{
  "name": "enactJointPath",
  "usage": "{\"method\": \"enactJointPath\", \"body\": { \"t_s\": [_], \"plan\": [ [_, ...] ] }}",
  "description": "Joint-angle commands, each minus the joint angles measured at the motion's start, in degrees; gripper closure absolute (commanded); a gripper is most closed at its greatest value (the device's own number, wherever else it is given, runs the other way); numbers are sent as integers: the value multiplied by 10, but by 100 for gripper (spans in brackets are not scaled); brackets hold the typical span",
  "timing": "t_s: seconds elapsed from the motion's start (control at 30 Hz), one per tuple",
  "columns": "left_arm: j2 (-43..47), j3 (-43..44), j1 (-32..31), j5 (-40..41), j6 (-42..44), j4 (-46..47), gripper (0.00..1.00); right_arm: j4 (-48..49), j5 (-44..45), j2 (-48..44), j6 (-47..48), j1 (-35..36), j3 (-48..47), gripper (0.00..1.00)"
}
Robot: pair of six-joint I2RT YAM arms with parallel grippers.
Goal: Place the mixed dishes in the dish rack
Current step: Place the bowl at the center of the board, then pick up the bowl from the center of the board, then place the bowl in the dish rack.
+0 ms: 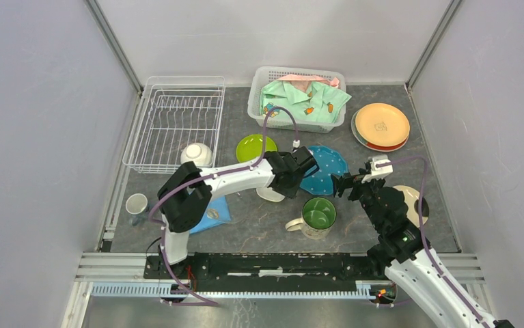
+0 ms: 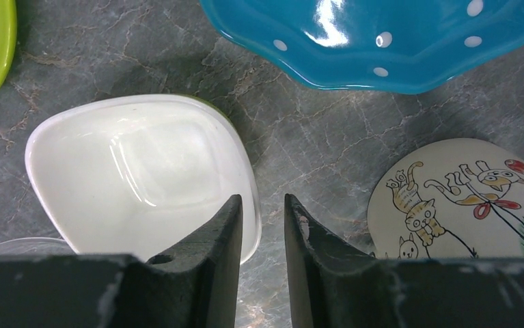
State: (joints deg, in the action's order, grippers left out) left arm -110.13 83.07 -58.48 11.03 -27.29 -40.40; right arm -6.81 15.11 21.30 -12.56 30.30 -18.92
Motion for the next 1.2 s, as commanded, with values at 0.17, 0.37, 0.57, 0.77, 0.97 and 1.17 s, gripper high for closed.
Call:
{"method": "enactJointPath", "body": {
  "t_s": [0.17,0.37,0.57,0.77,0.97,1.17],
  "plan": [
    [-7,-13,-2,14,21,34,87,5,8,-13,-1,0,0,2],
    [40,11,-1,-7,34,13,98,8,9,-11,-1,0,5,2],
    [98,44,46,-69,45,-17,98,10,-1,-8,-9,0,14,2],
    [184,21,196,-178,54,16,98,14,-1,-10,-4,0,12,2],
    [255,-9,372,-306,53,67,98,18,1,-5,4,0,9,2],
    [270,-67,561,-515,-62,221,98,25,5,4,3,0,11,2]
  ]
}}
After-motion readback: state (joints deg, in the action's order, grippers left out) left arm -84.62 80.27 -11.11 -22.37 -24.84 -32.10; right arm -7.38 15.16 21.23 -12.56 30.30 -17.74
